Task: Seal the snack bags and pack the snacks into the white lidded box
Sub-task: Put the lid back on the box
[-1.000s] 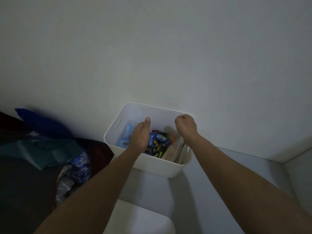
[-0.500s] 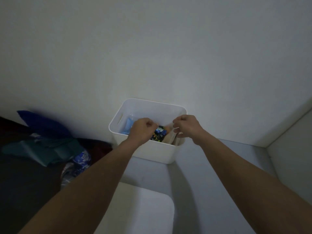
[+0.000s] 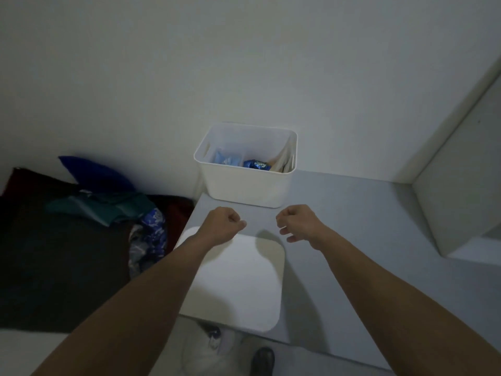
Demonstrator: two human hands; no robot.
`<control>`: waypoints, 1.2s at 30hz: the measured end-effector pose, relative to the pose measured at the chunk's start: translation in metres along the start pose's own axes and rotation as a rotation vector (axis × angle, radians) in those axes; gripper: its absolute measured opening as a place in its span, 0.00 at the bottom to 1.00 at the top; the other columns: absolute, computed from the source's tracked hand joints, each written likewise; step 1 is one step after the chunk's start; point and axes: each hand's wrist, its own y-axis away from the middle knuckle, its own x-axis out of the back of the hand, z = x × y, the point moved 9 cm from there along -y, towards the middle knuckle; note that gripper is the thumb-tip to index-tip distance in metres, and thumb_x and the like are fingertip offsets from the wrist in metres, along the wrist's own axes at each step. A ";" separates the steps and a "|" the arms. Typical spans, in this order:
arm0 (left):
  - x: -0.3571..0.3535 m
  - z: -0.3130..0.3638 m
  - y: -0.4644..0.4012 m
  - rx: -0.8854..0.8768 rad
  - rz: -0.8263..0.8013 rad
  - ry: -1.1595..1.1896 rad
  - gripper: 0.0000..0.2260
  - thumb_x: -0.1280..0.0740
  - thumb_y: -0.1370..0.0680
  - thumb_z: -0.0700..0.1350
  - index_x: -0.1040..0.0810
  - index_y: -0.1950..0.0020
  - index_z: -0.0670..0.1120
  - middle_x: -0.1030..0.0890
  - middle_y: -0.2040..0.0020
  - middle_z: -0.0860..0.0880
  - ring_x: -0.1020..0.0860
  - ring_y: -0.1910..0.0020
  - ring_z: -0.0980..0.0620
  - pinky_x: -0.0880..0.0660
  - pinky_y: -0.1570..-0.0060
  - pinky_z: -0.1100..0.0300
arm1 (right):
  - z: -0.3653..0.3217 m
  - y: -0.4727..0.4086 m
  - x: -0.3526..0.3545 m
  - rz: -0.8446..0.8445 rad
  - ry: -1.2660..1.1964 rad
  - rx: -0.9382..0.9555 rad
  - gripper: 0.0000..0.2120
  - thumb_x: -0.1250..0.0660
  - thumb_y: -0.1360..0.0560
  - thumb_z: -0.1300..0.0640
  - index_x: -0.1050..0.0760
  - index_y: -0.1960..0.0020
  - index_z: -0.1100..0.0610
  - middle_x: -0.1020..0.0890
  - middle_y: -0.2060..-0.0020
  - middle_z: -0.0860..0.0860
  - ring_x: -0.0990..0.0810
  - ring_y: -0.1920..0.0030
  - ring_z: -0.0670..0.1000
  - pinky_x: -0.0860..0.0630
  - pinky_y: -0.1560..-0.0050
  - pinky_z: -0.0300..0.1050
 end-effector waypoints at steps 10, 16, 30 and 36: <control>-0.008 -0.133 0.071 0.367 -0.101 0.193 0.09 0.29 0.27 0.48 0.24 0.60 0.43 0.24 0.61 0.43 0.25 0.62 0.47 0.31 0.65 0.58 | 0.105 0.048 -0.063 -0.020 0.139 -0.190 0.04 0.35 0.27 0.58 0.25 0.59 0.58 0.23 0.61 0.57 0.24 0.62 0.55 0.25 0.63 0.46; 0.017 -0.172 0.077 0.413 0.025 0.015 0.15 0.35 0.31 0.54 0.27 0.67 0.43 0.27 0.66 0.43 0.25 0.60 0.45 0.32 0.58 0.57 | 0.122 0.051 -0.078 0.093 0.291 -0.215 0.16 0.35 0.26 0.58 0.25 0.39 0.61 0.22 0.40 0.56 0.24 0.39 0.56 0.29 0.43 0.43; 0.017 -0.243 0.053 0.628 0.024 0.167 0.30 0.32 0.38 0.51 0.29 0.40 0.38 0.26 0.40 0.39 0.26 0.42 0.39 0.27 0.39 0.45 | 0.122 0.042 -0.100 0.330 0.306 -0.439 0.16 0.34 0.28 0.59 0.27 0.43 0.66 0.20 0.46 0.62 0.21 0.44 0.61 0.28 0.52 0.44; 0.026 -0.259 0.028 0.613 0.121 0.211 0.27 0.37 0.40 0.57 0.24 0.50 0.39 0.23 0.47 0.40 0.23 0.49 0.39 0.24 0.45 0.43 | 0.108 0.040 -0.093 0.416 0.324 -0.463 0.13 0.33 0.29 0.58 0.24 0.47 0.65 0.19 0.49 0.61 0.20 0.48 0.61 0.24 0.49 0.48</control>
